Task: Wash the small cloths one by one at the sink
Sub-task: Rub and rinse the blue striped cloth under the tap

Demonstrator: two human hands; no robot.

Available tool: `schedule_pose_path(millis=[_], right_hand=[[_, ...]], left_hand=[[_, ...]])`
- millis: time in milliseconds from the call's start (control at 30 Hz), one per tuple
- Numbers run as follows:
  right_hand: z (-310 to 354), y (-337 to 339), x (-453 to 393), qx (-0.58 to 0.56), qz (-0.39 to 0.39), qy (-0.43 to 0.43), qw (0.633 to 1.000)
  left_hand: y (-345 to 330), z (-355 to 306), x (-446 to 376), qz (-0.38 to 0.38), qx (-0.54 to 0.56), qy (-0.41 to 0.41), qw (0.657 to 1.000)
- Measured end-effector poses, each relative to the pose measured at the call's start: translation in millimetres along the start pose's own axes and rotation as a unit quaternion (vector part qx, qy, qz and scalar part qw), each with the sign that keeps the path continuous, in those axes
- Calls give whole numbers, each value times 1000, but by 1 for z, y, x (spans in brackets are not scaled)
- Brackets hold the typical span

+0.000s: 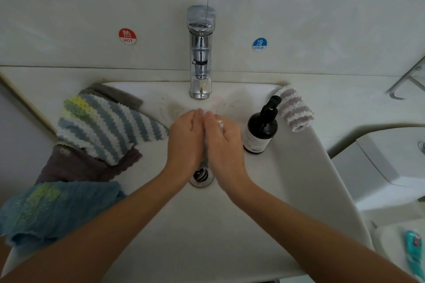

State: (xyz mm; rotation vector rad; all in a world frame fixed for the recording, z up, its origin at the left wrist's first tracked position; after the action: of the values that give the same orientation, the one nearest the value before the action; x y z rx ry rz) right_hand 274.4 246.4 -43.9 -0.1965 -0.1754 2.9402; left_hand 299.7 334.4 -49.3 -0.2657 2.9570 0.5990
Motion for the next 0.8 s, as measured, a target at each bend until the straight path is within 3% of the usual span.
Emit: schedule_pose_path(millis=[167,333,467,633,733,800], right_hand=[[-2,12,-28,-12,-60,-18,998],[-2,1,-1,7,-1,-2,1000],[-5,10,-27,-10,-52,-27,998],[-2,-1,-5,10,-26,-30,999],[-4,5,-26,-12,-77,-34,996],[-5,4,-16,-9,-83,-20,996]], left_hand=[[-6,-14,29,25,-16,-40,999],[-1,-1,3,-2,-18,-14,1000],[-5,-12,29,22,-32,-35,999],[-1,-2,2,-14,-9,7,1000],[-4,-12,25,1,-15,-30,999],[-4,-9,15,-2,-9,-12,1000]])
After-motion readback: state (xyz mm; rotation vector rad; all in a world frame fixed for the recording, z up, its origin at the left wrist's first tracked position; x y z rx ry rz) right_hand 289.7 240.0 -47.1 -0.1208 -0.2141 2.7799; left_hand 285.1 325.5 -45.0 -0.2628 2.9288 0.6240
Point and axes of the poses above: each hand's wrist, its own x-axis away from the middle knuckle, its own y-axis out of the back of the hand, z = x × y, the point moved 5 cm from there along -x, towards the middle knuckle, and after that the axes turned 12 degrees about -x, right-handed, at the moved point
